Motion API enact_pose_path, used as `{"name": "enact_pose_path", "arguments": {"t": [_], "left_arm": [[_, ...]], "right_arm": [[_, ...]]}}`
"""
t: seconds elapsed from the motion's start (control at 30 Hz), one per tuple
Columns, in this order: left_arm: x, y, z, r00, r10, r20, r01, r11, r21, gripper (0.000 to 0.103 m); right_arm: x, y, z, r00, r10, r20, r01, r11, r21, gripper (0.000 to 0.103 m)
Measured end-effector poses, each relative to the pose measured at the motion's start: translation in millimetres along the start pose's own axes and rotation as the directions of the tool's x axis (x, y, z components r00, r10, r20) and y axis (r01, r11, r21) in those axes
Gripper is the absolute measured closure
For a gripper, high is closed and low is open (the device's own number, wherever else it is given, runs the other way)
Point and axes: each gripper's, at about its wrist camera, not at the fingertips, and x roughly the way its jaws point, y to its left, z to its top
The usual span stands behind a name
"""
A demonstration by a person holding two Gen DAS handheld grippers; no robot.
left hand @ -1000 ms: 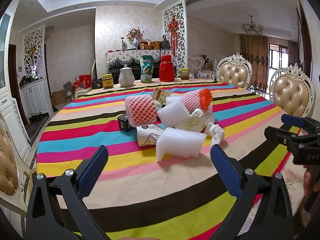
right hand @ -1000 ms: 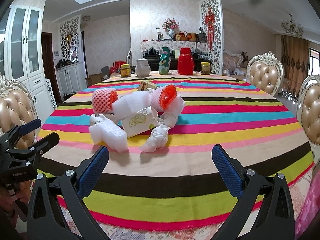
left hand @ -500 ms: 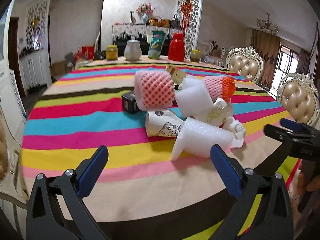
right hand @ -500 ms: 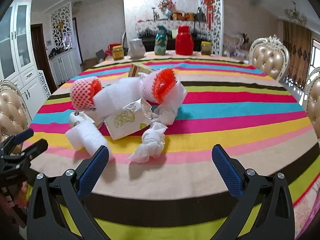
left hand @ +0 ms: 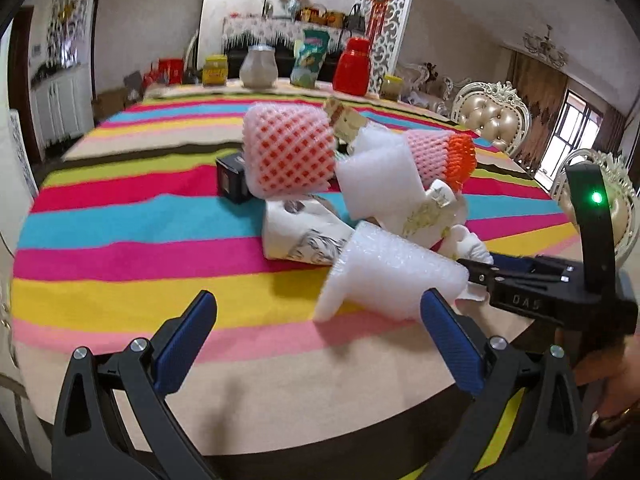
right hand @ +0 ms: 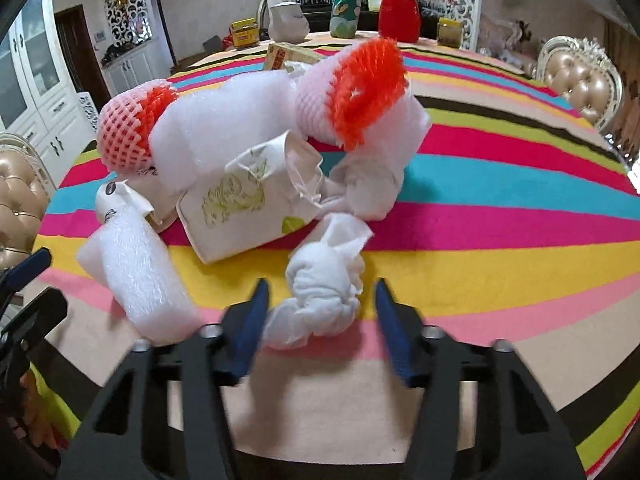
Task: Collect trash
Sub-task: 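Grasp the crumpled white tissue with the right gripper, then carry the tissue to the pink bin with the right gripper while the left gripper grasps a white foam block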
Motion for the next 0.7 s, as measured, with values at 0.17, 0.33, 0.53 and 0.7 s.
{"name": "enact_pose_path", "arguments": {"t": [0.17, 0.33, 0.53, 0.7], "left_arm": [[12, -14, 3, 1.0, 0.0, -0.028, 0.0, 1.0, -0.021, 0.013], [26, -34, 8, 0.999, -0.004, -0.039, 0.002, 0.999, -0.051, 0.021], [31, -73, 15, 1.0, -0.025, -0.005, 0.024, 0.999, -0.026, 0.021], [50, -81, 19, 0.999, 0.026, -0.035, -0.028, 0.999, -0.045, 0.02]], "right_arm": [[-20, -15, -12, 0.998, 0.001, 0.064, -0.002, 1.0, 0.021, 0.073], [-42, -40, -23, 0.994, 0.005, 0.105, -0.012, 0.998, 0.066, 0.073], [-58, -63, -30, 0.99, 0.013, 0.14, -0.029, 0.993, 0.11, 0.073], [-65, -79, -37, 0.986, 0.022, 0.163, -0.045, 0.989, 0.143, 0.073]]}}
